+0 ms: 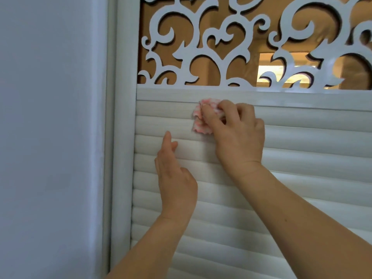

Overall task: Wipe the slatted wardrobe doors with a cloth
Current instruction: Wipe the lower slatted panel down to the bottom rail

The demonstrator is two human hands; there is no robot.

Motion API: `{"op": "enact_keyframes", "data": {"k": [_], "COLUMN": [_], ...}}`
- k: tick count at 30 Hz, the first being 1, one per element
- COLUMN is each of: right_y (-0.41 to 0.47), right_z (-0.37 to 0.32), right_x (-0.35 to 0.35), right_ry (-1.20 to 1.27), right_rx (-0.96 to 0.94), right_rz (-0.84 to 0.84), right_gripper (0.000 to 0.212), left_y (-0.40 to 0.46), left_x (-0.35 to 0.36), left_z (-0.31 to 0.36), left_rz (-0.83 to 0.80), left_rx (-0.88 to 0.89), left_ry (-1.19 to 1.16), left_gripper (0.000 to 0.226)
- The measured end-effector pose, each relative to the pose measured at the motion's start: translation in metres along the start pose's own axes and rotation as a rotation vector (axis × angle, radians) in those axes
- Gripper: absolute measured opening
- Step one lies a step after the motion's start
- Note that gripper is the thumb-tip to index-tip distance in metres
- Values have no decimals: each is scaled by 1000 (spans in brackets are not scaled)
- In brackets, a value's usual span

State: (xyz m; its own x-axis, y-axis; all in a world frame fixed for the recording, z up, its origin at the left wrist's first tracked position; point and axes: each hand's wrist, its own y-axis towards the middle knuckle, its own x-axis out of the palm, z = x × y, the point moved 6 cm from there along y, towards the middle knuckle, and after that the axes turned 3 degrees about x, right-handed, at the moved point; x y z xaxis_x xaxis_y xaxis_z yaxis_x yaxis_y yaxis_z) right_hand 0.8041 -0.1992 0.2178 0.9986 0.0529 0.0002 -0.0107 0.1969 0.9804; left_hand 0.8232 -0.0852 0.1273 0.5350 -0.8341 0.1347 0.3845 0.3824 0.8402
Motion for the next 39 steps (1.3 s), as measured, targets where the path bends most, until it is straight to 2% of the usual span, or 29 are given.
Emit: {"op": "enact_keyframes", "data": {"k": [3, 8, 10, 14, 17, 20, 27, 30, 34, 39], "right_y": [5, -47, -56, -9, 33, 42, -30, -68, -106, -106], "right_z": [-33, -65, -64, -58, -65, -90, -123, -122, -112, -106], "right_x": [13, 24, 22, 20, 25, 34, 46, 43, 39, 34], "right_ry": [49, 81, 100, 77, 73, 51, 231, 223, 169, 101], "right_rx": [-71, -294, -355, -259, -174, -204, -309, -355, -392, -383], "right_rz": [-61, -80, -63, -44, -121, -145, 22, 7, -63, -87], "right_gripper": [55, 43, 39, 45, 61, 59, 37, 32, 36, 36], "left_y": [4, 7, 7, 8, 10, 9, -10, -18, -28, -29], "left_x": [-8, -22, -28, -39, -44, -51, -68, -70, -68, -66], "left_z": [-4, -16, -17, -21, -29, -40, -61, -66, -72, -72], "left_rz": [25, 48, 44, 51, 59, 74, 101, 90, 49, 10], "left_rx": [-24, -49, -60, -80, -111, -146, -218, -220, -270, -256], "left_ry": [-16, -3, 0, 46, 42, 29, 53, 62, 52, 66], "left_gripper": [77, 61, 65, 77, 79, 77, 66, 68, 72, 73]}}
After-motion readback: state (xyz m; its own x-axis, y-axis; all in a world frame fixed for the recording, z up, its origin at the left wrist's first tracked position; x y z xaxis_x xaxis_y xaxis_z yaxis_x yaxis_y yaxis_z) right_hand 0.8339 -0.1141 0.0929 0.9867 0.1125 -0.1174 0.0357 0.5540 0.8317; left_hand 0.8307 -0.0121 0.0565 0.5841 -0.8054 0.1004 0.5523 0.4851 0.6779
